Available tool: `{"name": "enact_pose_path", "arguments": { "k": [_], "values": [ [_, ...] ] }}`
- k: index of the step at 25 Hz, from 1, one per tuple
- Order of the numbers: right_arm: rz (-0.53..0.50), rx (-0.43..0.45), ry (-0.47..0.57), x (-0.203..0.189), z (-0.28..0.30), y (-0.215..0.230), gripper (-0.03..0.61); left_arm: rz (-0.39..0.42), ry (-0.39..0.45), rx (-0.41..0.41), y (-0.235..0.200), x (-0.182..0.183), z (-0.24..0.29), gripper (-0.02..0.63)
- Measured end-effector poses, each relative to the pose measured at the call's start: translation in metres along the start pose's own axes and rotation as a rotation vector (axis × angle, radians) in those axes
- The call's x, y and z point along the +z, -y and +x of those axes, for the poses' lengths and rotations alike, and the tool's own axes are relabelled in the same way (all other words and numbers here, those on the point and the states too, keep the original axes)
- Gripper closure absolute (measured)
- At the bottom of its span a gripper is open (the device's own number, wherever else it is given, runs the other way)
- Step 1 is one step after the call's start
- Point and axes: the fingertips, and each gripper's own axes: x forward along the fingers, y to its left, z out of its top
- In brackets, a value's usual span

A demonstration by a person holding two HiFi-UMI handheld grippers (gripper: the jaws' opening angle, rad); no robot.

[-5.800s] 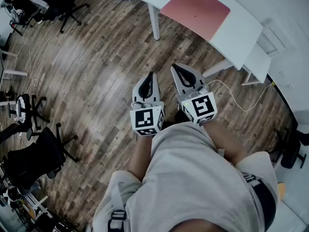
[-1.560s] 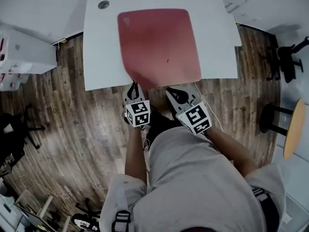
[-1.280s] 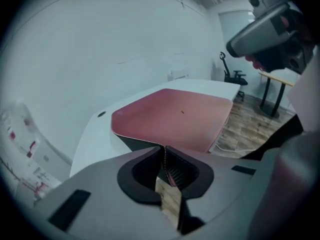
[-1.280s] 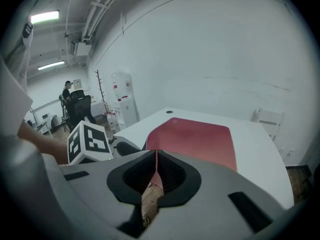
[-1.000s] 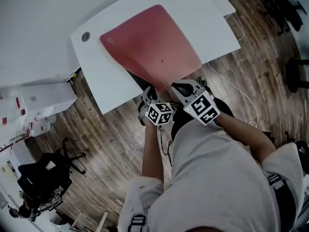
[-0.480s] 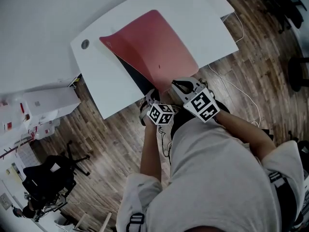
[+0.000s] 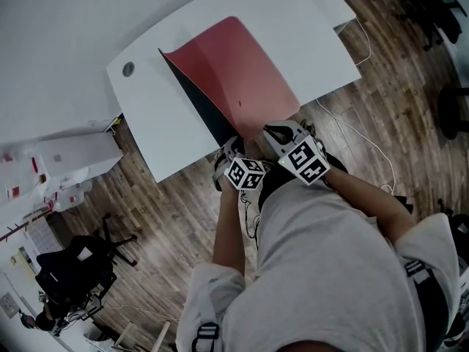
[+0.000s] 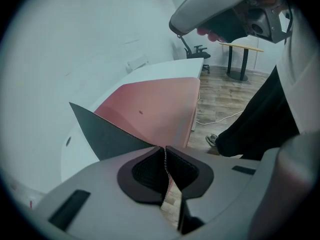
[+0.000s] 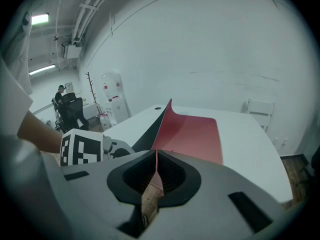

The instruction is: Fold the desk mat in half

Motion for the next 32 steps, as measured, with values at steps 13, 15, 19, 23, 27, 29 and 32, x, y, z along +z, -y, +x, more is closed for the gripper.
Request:
{"name": "enact_pose_path", "arguments": {
  "k": [13, 15, 19, 23, 27, 29, 32],
  "values": [
    [0.002, 0.016, 0.002, -0.008, -0.009, 0.000, 0.537, 0.008, 0.003, 0.002, 0.006, 0.008, 0.003, 0.572],
    [0.004, 0.015, 0.001, -0.009, -0.011, 0.002, 0.537, 0.013, -0.002, 0.002, 0.008, 0.009, 0.004, 0.571],
    [-0.001, 0.021, 0.002, -0.009, -0.013, 0.005, 0.536, 0.051, 0.002, 0.031, 0.007, 0.011, 0.005, 0.571],
    [-0.011, 0.027, 0.003, -0.011, -0.015, 0.005, 0.536, 0.044, -0.006, 0.033, 0.008, 0.010, 0.006, 0.571],
    [-0.012, 0.024, -0.002, -0.013, -0.018, 0.009, 0.537, 0.008, 0.000, 0.027, 0.009, 0.013, 0.006, 0.571],
    [-0.005, 0.028, 0.000, -0.012, -0.017, 0.010, 0.535, 0.008, 0.001, 0.025, 0.010, 0.017, 0.008, 0.571],
    [0.000, 0.030, 0.001, -0.013, -0.016, 0.012, 0.537, 0.012, -0.011, 0.024, 0.010, 0.018, 0.010, 0.571]
  ]
}}
